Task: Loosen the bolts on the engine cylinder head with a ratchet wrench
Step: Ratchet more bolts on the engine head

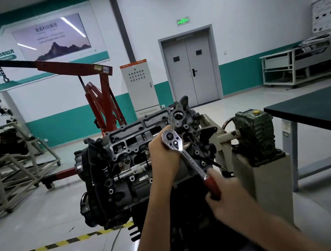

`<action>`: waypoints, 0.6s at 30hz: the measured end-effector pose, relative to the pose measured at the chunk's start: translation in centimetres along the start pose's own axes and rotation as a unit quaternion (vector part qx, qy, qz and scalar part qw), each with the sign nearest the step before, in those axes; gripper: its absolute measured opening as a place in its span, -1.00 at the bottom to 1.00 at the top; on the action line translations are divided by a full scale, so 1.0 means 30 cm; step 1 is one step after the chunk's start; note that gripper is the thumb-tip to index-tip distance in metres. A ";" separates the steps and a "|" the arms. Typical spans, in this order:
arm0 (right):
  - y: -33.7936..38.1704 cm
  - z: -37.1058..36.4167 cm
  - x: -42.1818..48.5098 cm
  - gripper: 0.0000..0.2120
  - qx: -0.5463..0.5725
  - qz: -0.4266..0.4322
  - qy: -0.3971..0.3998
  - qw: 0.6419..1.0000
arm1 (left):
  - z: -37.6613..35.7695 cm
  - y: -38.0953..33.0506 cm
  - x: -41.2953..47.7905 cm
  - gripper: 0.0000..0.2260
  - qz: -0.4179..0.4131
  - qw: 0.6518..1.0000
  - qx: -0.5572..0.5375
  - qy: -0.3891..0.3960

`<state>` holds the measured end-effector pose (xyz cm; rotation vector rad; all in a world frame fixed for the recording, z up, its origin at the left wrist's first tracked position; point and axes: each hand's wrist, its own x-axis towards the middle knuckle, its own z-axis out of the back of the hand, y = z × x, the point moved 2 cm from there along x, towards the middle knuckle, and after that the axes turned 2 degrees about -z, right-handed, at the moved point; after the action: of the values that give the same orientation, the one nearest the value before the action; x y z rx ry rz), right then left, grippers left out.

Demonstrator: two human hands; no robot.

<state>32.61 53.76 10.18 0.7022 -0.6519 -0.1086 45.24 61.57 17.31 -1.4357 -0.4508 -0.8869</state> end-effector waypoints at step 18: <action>0.071 -0.143 -0.045 -0.70 0.096 -0.043 -0.037 0.994 | -0.010 -0.002 -0.010 -0.60 -0.045 0.999 -0.012 -0.021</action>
<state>33.81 58.24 8.36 0.9144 -0.7091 -0.1527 44.94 61.38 17.07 -1.4677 -0.5411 -0.9373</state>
